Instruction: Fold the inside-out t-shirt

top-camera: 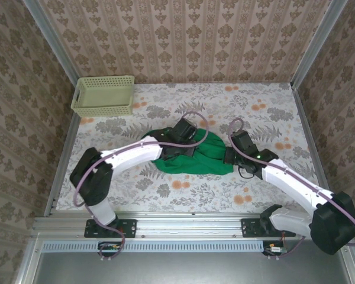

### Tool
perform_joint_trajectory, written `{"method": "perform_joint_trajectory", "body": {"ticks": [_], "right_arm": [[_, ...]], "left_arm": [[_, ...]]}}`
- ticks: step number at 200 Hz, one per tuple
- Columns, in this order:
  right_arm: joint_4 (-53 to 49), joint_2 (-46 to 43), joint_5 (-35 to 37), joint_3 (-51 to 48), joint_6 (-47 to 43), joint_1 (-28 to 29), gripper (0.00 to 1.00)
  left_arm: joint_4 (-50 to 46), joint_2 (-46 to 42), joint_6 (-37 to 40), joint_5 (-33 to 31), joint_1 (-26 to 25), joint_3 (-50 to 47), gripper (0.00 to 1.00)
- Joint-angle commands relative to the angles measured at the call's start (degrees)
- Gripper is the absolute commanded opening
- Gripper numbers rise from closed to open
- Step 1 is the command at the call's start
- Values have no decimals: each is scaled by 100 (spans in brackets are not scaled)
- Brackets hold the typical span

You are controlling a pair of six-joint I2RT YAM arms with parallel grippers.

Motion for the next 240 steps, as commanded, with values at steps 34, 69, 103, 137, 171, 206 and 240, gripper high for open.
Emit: {"method": "perform_joint_trajectory", "body": {"ticks": [34,69,103,137,171,206,240], "right_arm": [[-192,296,-113,581,54,-124,0],[-486,-38,-564,1388,-241,-523,0],[325,-1075,-1745,1764,-358,-712,0],[403,-1342,-2017,2201,-363,-668,0],[119,-599,-1962,2698,-359,-596,0],[-362,377,-1343,4030,-676,171,0],[-618,1283,-1148,5623,-865,678,0]], "left_arm": [[305,-1084,209,477,-111,-628,0],[78,-2128,551,550,105,-368,0],[-228,-3253,667,476,647,100,0],[-687,-3545,722,-9,1209,234,0],[-1135,-2786,476,926,1907,494,0],[-1726,-2552,823,707,1922,1584,0],[-2332,-2837,1269,335,2089,2766,0]]}}
